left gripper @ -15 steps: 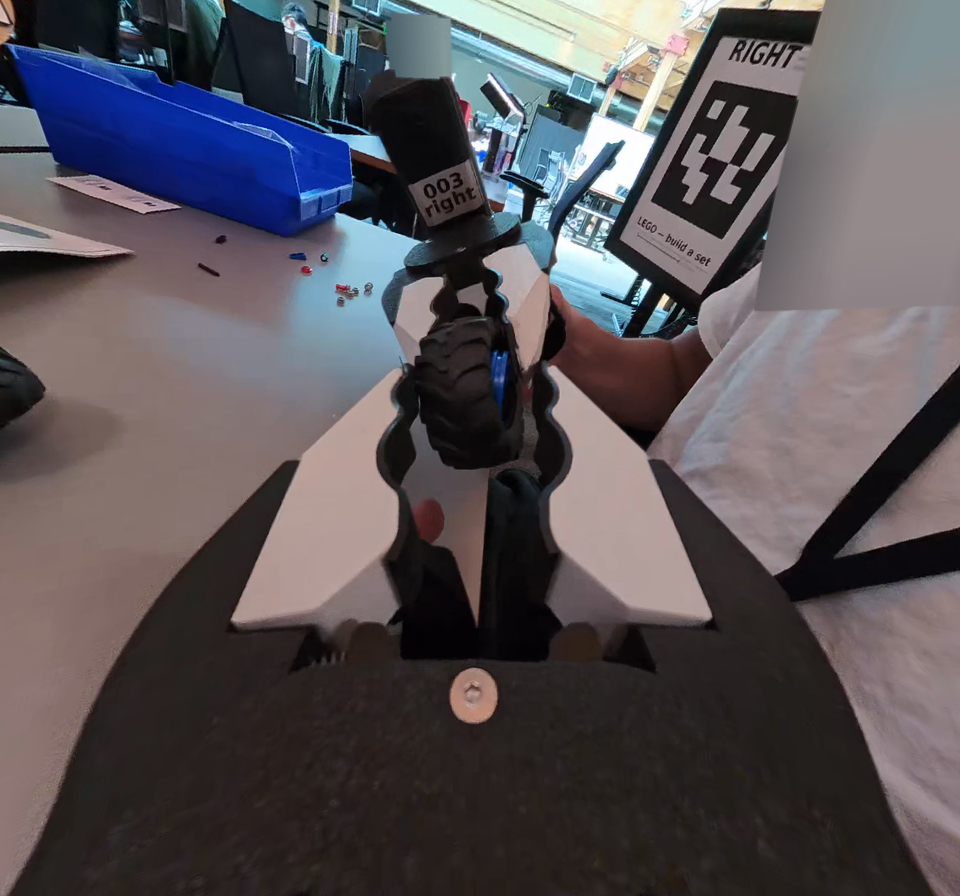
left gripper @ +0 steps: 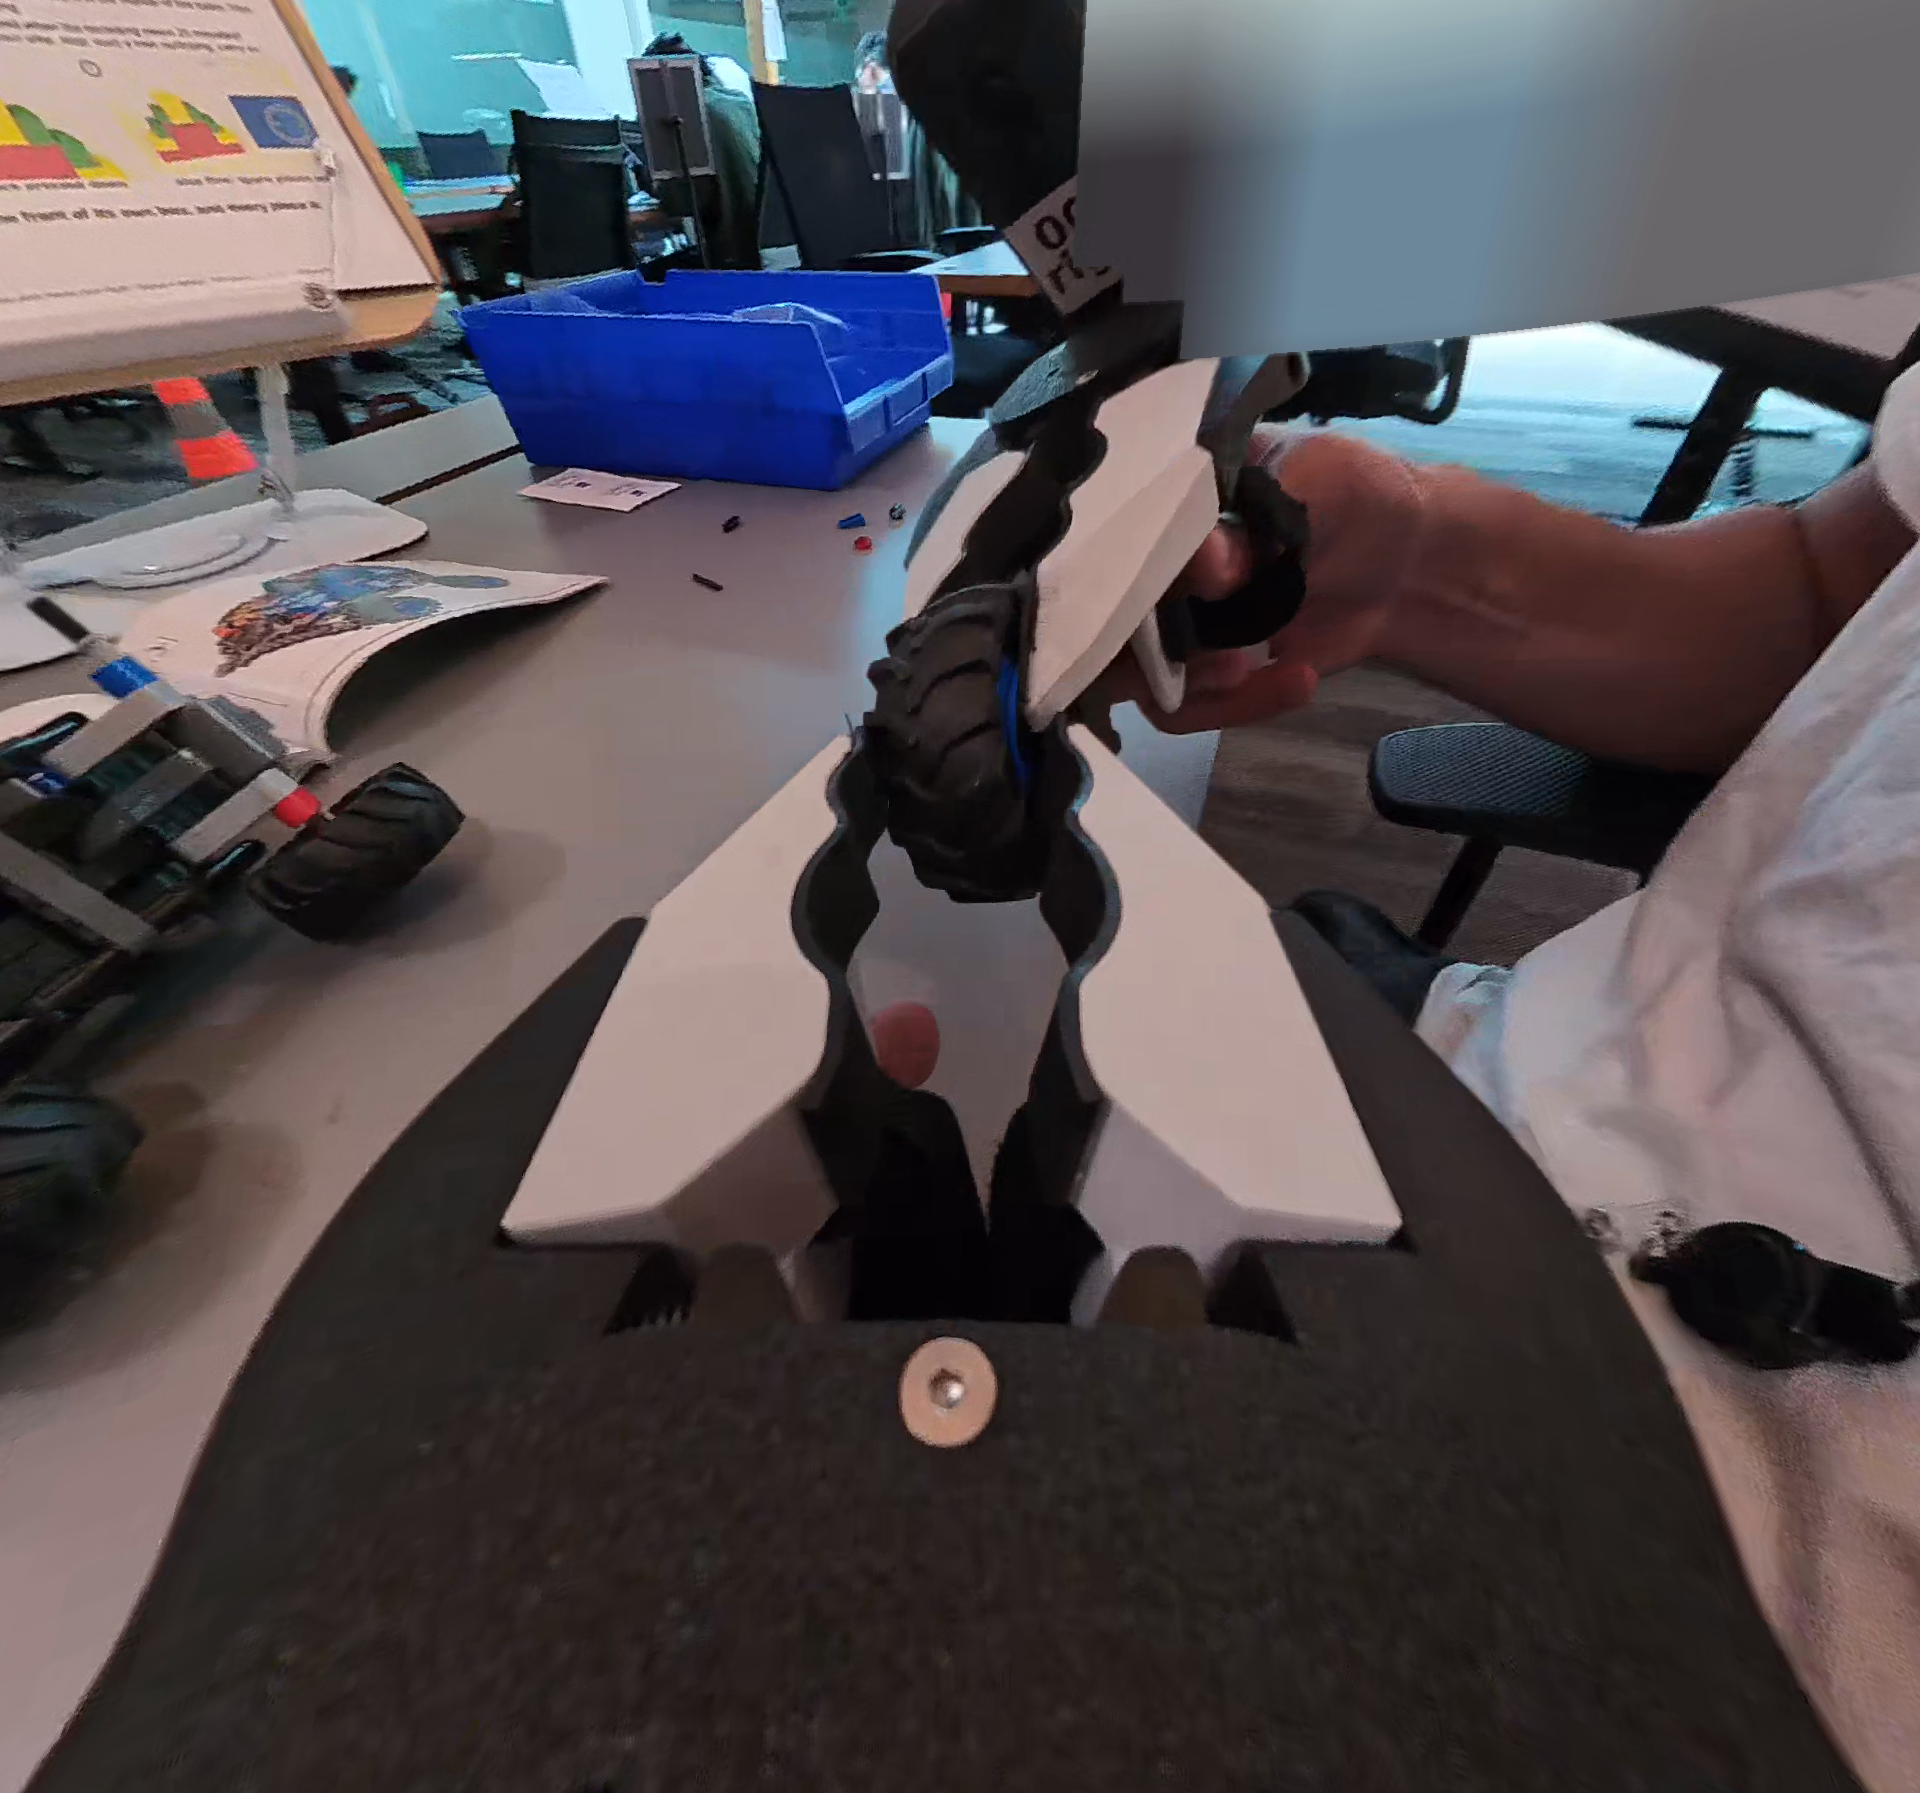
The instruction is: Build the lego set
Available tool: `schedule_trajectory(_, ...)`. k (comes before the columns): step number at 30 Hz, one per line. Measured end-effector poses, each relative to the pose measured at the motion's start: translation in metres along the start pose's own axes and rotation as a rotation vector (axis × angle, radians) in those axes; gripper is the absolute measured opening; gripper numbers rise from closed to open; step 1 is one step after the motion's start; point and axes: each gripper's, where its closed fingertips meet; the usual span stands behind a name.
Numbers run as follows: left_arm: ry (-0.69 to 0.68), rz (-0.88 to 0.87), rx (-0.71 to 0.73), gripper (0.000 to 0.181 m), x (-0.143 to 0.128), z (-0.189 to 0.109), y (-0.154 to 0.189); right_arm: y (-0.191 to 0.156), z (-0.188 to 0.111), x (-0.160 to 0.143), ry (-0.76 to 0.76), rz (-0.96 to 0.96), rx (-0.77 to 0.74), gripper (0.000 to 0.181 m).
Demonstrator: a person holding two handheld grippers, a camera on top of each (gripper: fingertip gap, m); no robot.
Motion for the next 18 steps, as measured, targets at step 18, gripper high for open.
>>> schedule_trajectory(18, -0.087, 0.219, 0.242, 0.029, -0.002, 0.003, -0.016, 0.016, 0.003, 0.002, 0.031, -0.134, -0.216, 0.028)
Point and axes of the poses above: each gripper's, where its closed fingertips meet, z out along the fingers, x out of its top, y = z × x across the jaws, and after that the axes turned 12 degrees about -x, right-handed
